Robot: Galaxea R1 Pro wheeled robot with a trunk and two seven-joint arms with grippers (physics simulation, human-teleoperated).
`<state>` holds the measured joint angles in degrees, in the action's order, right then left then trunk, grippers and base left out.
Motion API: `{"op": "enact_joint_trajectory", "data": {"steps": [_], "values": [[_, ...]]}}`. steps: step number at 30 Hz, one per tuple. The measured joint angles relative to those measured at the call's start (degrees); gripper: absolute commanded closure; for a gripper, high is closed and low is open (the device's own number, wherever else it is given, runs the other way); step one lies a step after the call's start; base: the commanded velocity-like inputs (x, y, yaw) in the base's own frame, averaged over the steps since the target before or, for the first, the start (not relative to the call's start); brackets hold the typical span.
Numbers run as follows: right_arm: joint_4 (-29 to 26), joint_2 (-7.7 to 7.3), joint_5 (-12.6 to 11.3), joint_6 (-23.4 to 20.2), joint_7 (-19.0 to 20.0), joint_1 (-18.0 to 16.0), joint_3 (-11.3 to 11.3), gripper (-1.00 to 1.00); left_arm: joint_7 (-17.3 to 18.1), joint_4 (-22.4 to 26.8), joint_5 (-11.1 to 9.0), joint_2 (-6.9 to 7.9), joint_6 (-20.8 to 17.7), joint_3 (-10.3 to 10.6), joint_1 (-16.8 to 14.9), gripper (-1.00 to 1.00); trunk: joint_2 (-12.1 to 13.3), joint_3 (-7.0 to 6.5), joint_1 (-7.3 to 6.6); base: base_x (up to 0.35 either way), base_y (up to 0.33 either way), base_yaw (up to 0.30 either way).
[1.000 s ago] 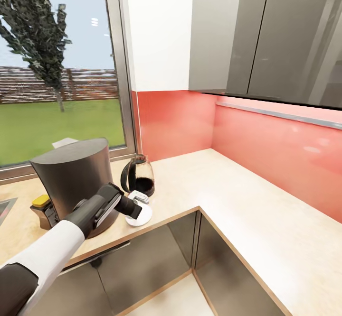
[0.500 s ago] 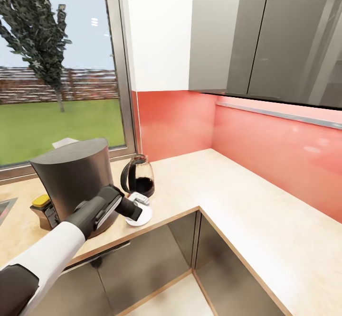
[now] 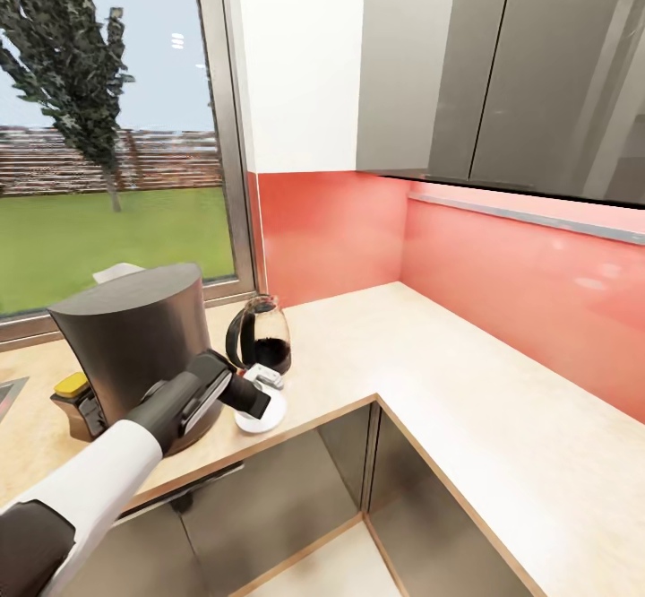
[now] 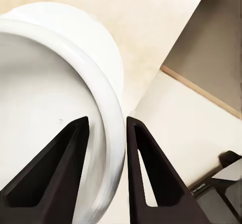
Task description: Set up a coffee station on the kitchen countertop: keep the coffee maker on the countertop, move the bottle of coffee from the kitchen shelf to the counter next to the coffee maker, place a paper coffee filter on top of the coffee maker, put the saucer next to the coffee maker with the coffee cup on the saucer, and place the electric kettle next to the coffee maker.
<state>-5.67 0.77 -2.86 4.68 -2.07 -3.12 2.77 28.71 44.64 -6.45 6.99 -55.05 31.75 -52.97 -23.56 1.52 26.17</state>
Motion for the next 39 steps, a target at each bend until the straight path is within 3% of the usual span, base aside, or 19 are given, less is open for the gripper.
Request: {"op": "enact_joint_trajectory", "data": {"steps": [12, 39], "values": [[0.0, 0.01, 0.0, 0.0, 0.0, 0.0, 0.0, -1.0, 0.0, -0.1, 0.3, -1.99, 0.1, 0.0, 0.2, 1.0, 0.0, 0.0, 0.0, 0.001, 0.0, 0.0], [0.0, 0.06, 0.0, 0.1, 0.0, 0.0, 0.1, -1.0, -0.4, -0.1, 0.6, -1.46, 0.1, 0.3, 0.7, 1.0, 0.0, 0.0, 0.0, 0.057, 0.0, 0.0]]}}
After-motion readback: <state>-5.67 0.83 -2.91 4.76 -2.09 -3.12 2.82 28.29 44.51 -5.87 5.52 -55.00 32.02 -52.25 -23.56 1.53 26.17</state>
